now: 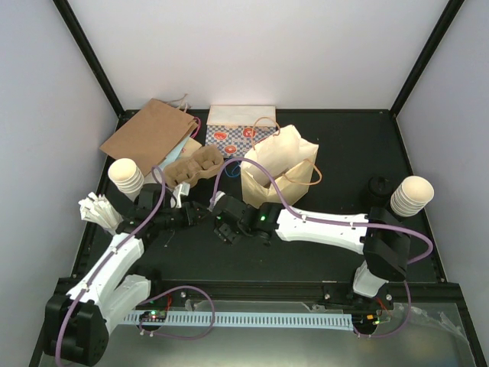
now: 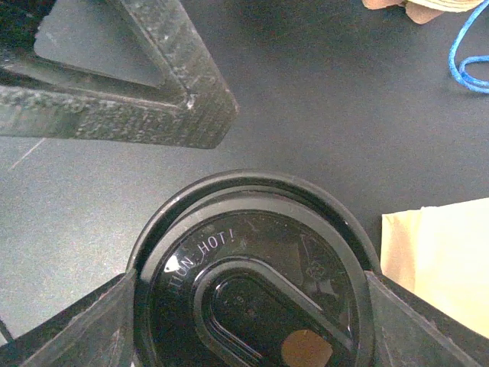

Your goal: Pack the takeout coffee

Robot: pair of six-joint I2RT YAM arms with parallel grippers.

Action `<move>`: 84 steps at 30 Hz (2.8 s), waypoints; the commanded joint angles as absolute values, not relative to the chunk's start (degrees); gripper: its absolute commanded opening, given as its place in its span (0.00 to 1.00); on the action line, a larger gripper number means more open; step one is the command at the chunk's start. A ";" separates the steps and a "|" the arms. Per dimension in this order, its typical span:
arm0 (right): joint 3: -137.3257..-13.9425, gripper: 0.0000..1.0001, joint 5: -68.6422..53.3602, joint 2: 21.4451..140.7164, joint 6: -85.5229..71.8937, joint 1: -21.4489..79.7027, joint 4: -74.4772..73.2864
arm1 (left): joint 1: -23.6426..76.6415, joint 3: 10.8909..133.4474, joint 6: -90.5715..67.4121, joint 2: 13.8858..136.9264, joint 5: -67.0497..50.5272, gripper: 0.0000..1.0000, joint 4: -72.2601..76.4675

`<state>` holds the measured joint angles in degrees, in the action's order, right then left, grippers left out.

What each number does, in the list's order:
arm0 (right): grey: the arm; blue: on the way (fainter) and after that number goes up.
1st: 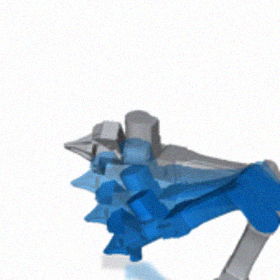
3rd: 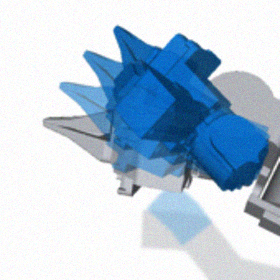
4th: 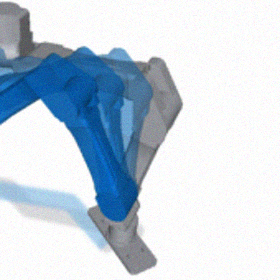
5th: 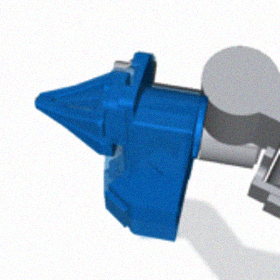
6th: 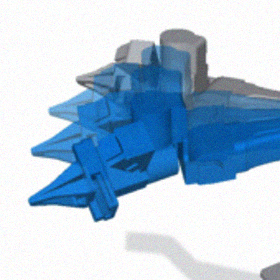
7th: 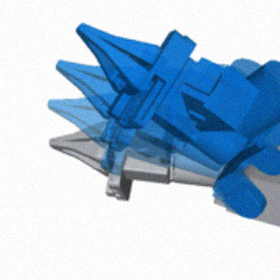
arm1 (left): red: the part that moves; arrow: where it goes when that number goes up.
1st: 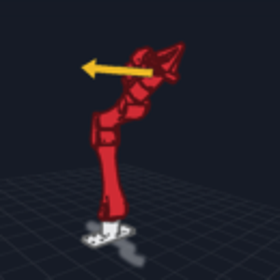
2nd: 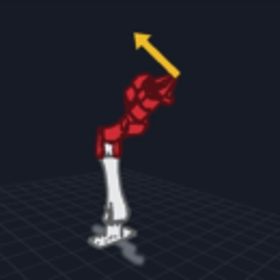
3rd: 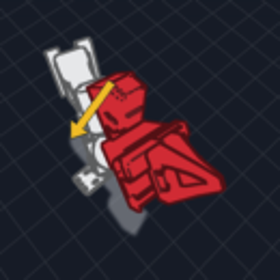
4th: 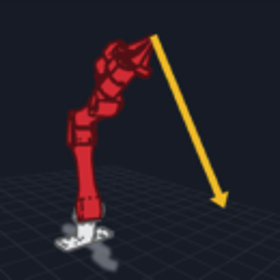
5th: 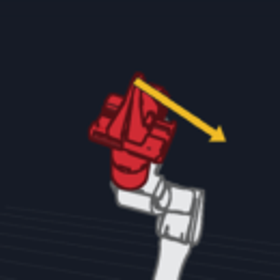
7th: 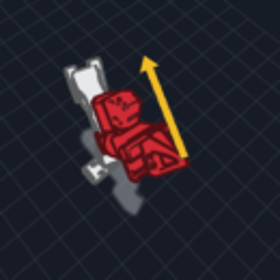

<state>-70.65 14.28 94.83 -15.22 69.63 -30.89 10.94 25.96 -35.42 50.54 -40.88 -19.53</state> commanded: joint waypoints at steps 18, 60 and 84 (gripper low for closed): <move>-68.60 0.76 7.36 100.10 -15.37 67.66 -34.99 | 10.63 23.02 -37.00 48.44 -43.40 0.44 -15.91; -69.38 0.74 1.50 98.34 -9.94 67.50 -47.88 | 12.25 18.69 -39.20 54.68 -54.41 0.36 -4.78; -64.49 0.73 -4.23 99.46 -10.46 67.14 -45.38 | 19.73 25.00 -34.73 68.17 -44.93 0.40 -8.42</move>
